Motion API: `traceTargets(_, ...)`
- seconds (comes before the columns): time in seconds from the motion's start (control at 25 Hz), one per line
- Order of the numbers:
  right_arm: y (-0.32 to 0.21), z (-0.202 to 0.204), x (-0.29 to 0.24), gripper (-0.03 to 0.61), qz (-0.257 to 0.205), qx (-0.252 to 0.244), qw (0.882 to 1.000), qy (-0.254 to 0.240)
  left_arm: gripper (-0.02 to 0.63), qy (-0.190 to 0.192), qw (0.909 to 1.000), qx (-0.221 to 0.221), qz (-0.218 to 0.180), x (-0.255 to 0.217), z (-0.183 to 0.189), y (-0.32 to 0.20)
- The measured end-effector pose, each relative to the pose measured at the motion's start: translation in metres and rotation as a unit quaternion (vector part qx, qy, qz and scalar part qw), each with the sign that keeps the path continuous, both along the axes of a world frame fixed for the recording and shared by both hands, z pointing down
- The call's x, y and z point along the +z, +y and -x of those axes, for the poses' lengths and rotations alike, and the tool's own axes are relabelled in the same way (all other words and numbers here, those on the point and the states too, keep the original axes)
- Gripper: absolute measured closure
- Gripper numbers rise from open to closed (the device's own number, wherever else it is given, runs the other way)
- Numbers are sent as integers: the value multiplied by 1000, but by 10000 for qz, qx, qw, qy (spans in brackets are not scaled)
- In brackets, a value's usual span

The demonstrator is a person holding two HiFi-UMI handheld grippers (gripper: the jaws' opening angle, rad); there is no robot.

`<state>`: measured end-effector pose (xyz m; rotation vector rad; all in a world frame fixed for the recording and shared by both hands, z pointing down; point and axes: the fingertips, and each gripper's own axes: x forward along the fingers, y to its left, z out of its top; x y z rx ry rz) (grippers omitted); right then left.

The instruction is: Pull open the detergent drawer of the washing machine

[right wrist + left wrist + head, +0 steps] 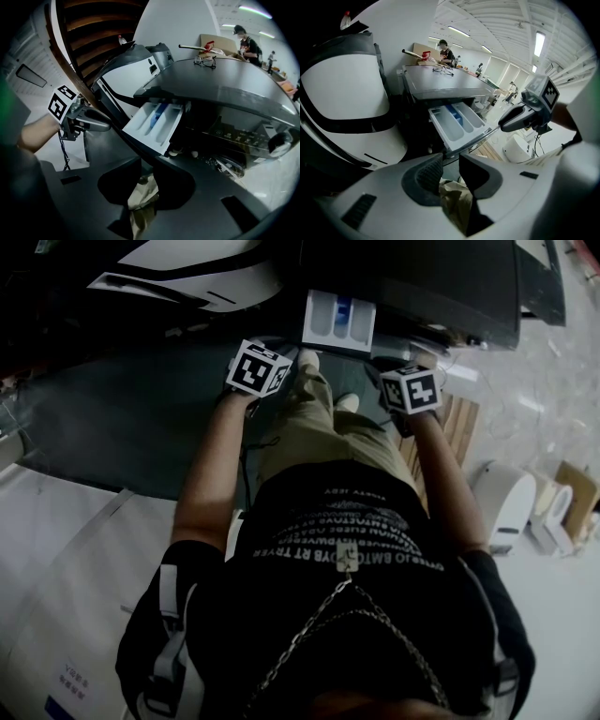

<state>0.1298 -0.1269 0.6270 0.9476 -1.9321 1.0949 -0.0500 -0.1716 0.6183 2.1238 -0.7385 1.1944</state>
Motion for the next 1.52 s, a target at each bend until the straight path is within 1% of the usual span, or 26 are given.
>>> traceTargets(0.12, -2, 1, 1, 500, 38, -59, 9997, -249, 508, 154, 9997, -179, 39, -1, 1, -1)
traceTargets(0.2, -4, -2, -2, 500, 38, -105, 9996, -255, 508, 262, 9991, -336, 76, -2, 1, 1)
traceTargets(0.28, -11, -6, -11, 502, -51, -47, 9996, -274, 509, 283, 9986, -446, -4, -6, 1, 1)
traceTargets(0.36, -21, -9, -26, 502, -273, -18, 9993, -259, 512, 303, 9981, -514, -171, -15, -1, 0)
traceTargets(0.44, -30, -10, -43, 520, -551, 0, 9983, -195, 514, 372, 9969, -574, -377, -28, -5, -2)
traceTargets(0.6, -44, -3, -80, 562, -1191, 26, 9927, -193, 515, 408, 9929, -487, -1006, -58, -19, -12)
traceTargets(0.64, -45, -1, -83, 568, -1260, 6, 9918, -212, 520, 415, 9918, -464, -1118, -64, -22, -14)
traceTargets(0.72, -45, 4, -86, 574, -1285, -68, 9913, -273, 537, 419, 9907, -464, -1209, -70, -25, -16)
traceTargets(0.8, -45, 8, -90, 574, -1311, -132, 9908, -323, 542, 410, 9906, -504, -1205, -73, -24, -16)
traceTargets(0.88, -47, 9, -92, 574, -1321, -131, 9905, -363, 562, 380, 9904, -544, -1216, -74, -21, -17)
traceTargets(1.04, -45, 6, -81, 574, -1138, -102, 9930, -294, 597, 270, 9911, -607, -1157, -67, -16, -18)
traceTargets(1.2, -39, 0, -52, 574, -880, -20, 9961, -112, 598, 84, 9937, -569, -961, -47, -14, -20)
traceTargets(1.32, -34, 1, -34, 572, -668, 105, 9977, -96, 597, -59, 9954, -549, -780, -29, -11, -23)
traceTargets(1.4, -33, -3, -23, 572, -599, 213, 9980, 3, 597, -54, 9968, -492, -626, -17, -11, -25)
traceTargets(1.52, -31, 0, -11, 572, -418, 397, 9983, -46, 597, 73, 9984, -390, -404, -3, -11, -23)
